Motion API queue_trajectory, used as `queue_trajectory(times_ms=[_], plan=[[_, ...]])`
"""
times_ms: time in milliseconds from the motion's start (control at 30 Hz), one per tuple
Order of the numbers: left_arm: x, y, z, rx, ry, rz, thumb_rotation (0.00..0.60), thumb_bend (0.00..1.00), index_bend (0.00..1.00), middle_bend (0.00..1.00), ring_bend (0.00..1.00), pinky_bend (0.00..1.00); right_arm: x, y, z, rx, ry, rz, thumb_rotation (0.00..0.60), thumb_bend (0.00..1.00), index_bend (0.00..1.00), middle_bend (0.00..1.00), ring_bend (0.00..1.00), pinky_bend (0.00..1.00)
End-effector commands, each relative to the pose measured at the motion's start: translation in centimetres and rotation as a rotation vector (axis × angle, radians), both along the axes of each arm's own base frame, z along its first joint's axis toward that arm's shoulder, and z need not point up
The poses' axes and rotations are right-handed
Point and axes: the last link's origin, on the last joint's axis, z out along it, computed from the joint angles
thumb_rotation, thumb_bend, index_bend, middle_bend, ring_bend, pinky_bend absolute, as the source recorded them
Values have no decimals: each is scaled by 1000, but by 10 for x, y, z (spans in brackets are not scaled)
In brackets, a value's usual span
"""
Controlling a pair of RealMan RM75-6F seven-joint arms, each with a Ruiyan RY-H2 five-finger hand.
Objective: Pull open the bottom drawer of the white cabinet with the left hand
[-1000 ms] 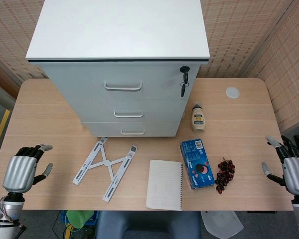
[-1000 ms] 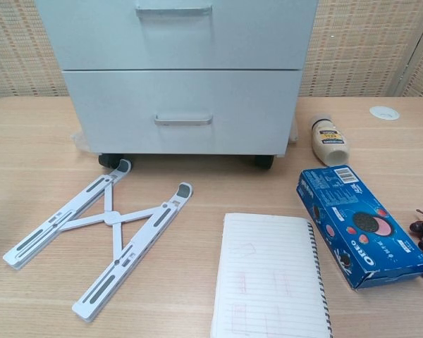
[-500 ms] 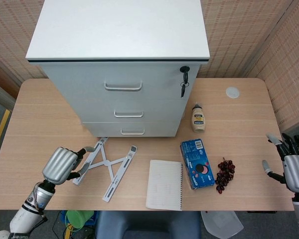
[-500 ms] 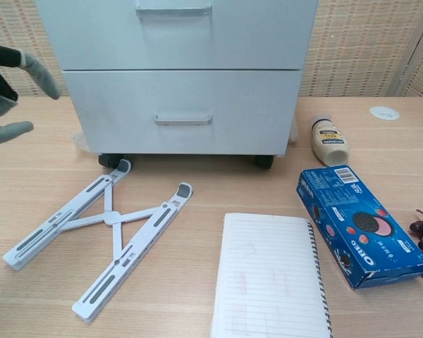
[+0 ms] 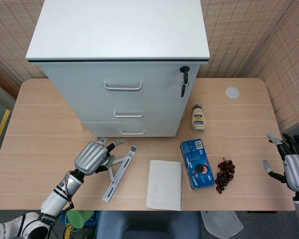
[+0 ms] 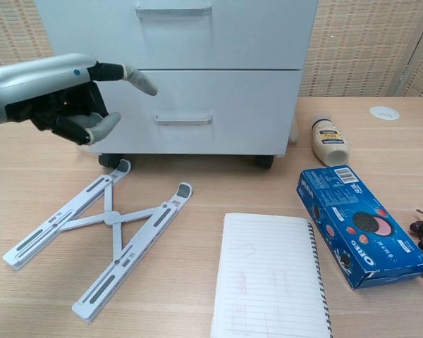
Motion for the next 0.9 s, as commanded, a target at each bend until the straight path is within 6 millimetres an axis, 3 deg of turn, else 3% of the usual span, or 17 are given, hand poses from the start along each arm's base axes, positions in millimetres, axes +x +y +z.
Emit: queue_trajectory(times_ms=[33,533,900], plan=[[11,8,-8,9,0,-2,600,597,169,951,1000,1000,-1,-1,0,2,-1,-3,600,335,136,238,133,158],[32,38,-39,11,58,61,600,596,147,952,1000,1000,-4,-3,4,6,12,-5,600,334,136,238,133,158],[23,51,-52,5,107,115,600,596,165,952,1000,1000,-8,1,7,-1,14,-22,600,335,136,238,133,158]])
